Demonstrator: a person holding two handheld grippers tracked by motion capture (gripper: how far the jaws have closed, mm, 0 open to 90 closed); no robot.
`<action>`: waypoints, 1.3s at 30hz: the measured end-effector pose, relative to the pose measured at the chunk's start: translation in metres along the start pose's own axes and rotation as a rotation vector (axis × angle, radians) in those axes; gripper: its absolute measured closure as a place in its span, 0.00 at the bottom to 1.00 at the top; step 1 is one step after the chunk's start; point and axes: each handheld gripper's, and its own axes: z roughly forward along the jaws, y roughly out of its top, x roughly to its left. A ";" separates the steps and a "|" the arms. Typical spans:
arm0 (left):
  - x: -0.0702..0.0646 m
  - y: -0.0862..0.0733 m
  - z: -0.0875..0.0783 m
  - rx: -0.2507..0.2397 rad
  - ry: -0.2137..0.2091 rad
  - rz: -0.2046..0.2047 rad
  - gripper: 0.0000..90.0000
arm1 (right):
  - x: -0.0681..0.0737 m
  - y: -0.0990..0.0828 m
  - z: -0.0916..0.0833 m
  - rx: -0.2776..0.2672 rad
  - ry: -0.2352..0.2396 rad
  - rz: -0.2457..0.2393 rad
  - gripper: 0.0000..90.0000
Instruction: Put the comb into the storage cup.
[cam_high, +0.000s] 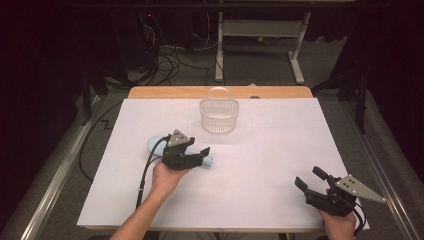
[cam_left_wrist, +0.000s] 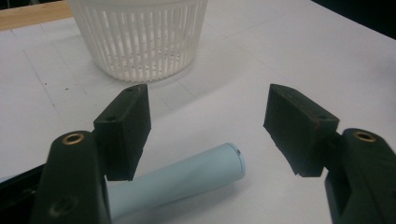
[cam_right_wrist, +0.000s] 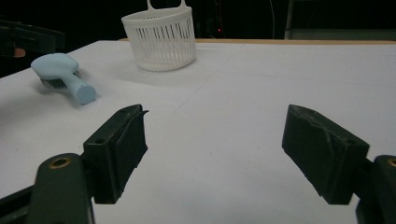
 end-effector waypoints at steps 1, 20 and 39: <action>0.000 0.002 0.000 0.008 0.004 0.000 0.34 | 0.000 0.000 0.000 0.000 0.000 0.000 0.25; 0.010 0.038 0.029 0.312 0.017 0.002 0.45 | 0.000 0.000 0.001 0.003 0.003 -0.010 0.25; 0.016 0.053 0.060 0.522 0.030 -0.063 0.77 | 0.000 0.000 0.000 0.008 -0.011 -0.003 0.25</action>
